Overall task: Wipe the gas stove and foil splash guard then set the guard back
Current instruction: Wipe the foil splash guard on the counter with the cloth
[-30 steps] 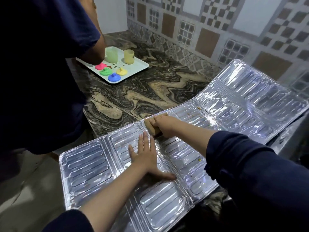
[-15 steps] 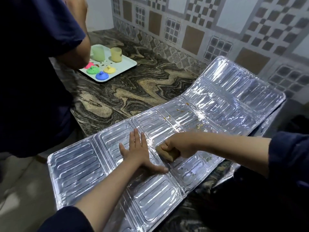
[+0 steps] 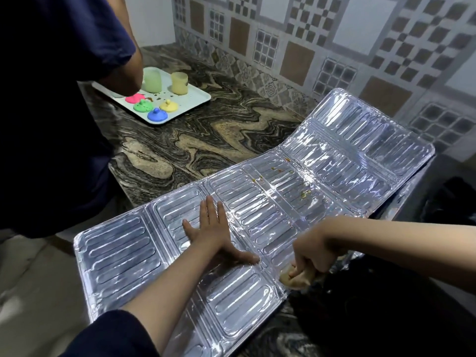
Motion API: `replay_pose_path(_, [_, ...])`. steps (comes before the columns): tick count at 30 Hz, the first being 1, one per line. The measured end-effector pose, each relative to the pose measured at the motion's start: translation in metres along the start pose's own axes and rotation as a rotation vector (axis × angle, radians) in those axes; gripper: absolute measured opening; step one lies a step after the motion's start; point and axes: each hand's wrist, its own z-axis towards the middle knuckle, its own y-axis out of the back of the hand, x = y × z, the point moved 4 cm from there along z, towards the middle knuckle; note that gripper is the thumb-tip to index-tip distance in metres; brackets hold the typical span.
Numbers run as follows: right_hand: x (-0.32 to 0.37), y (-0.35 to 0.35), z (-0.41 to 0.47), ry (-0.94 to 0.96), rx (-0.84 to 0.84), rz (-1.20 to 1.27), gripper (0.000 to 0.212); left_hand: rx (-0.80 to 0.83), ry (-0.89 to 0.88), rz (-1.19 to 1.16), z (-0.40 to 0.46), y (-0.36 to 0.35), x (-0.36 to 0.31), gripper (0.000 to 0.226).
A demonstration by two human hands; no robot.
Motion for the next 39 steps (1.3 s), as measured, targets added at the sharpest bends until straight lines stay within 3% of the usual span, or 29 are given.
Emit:
replay_pose_path(5, [0.002, -0.003, -0.004, -0.012, 0.103, 0.050, 0.032, 0.014, -0.004, -0.007, 0.000, 0.000, 0.000, 0.169])
replay_pose_path(8, [-0.007, 0.015, -0.017, -0.038, 0.062, 0.052, 0.030, 0.020, -0.006, 0.005, -0.002, 0.001, 0.000, 0.168])
replay_pose_path(17, [-0.035, 0.109, -0.044, -0.064, -0.430, 0.190, 0.041, 0.032, -0.011, 0.011, -0.007, -0.003, 0.012, 0.171])
replay_pose_path(25, [-0.022, 0.171, 0.024, -0.118, -0.922, -0.046, 0.062, 0.043, 0.049, 0.047, -0.026, -0.014, 0.052, 0.171])
replay_pose_path(33, [0.009, 0.161, 0.085, -0.126, -0.733, -0.218, 0.063, -0.001, 0.030, 0.069, -0.029, -0.009, 0.059, 0.168])
replay_pose_path(39, [0.009, 0.165, 0.086, -0.179, -0.609, -0.233, 0.088, -0.101, -0.070, 0.054, -0.015, 0.002, 0.040, 0.160])
